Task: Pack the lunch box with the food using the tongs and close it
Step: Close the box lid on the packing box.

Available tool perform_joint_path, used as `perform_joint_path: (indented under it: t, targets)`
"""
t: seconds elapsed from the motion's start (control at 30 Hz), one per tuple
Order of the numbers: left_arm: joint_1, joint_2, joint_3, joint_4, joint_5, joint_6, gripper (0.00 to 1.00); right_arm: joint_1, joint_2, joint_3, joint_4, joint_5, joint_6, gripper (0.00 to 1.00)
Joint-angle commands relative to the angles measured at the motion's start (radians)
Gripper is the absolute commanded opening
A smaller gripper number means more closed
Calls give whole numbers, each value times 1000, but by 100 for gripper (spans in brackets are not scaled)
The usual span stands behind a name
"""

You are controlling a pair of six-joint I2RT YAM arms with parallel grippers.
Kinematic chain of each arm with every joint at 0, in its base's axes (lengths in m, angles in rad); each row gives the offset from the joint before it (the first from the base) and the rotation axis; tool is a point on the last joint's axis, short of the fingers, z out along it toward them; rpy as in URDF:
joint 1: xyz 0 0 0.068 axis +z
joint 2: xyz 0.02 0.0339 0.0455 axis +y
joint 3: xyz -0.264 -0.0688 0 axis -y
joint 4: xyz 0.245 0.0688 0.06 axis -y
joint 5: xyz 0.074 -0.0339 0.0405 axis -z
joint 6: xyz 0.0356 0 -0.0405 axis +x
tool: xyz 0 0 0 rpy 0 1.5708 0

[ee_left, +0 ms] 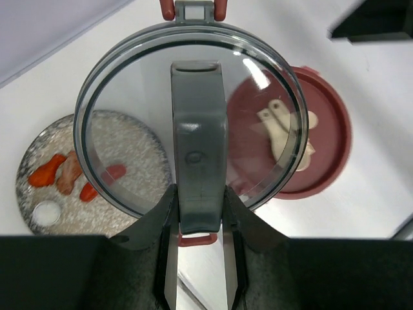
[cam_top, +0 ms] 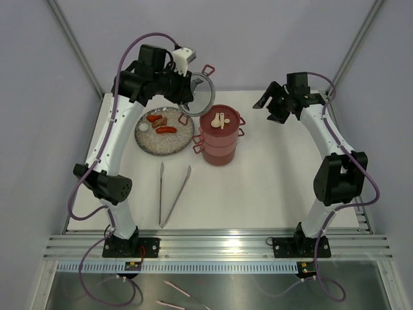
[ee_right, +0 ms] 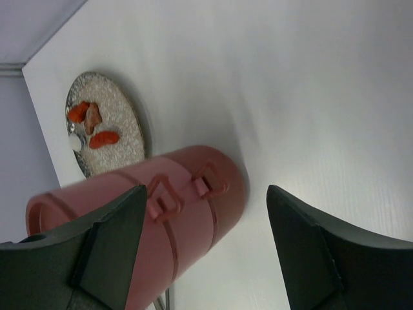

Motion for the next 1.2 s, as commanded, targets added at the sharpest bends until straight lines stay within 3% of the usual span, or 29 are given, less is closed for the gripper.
perform_joint_path:
  t: [0.0, 0.07, 0.83, 1.03, 1.17]
  targets:
    - [-54, 20, 36, 29, 80, 79, 0, -29, 96, 142, -6, -35, 20, 81]
    - [-72, 31, 28, 29, 92, 84, 0, -27, 113, 196, -4, -47, 17, 81]
    - [-157, 151, 82, -17, 134, 128, 0, -21, 144, 175, 11, -128, 1, 81]
    - [-175, 160, 81, -27, 122, 133, 0, -21, 61, 118, 120, -194, 49, 82]
    - [-181, 165, 76, -32, 111, 134, 0, -21, -42, 10, 316, -245, 145, 81]
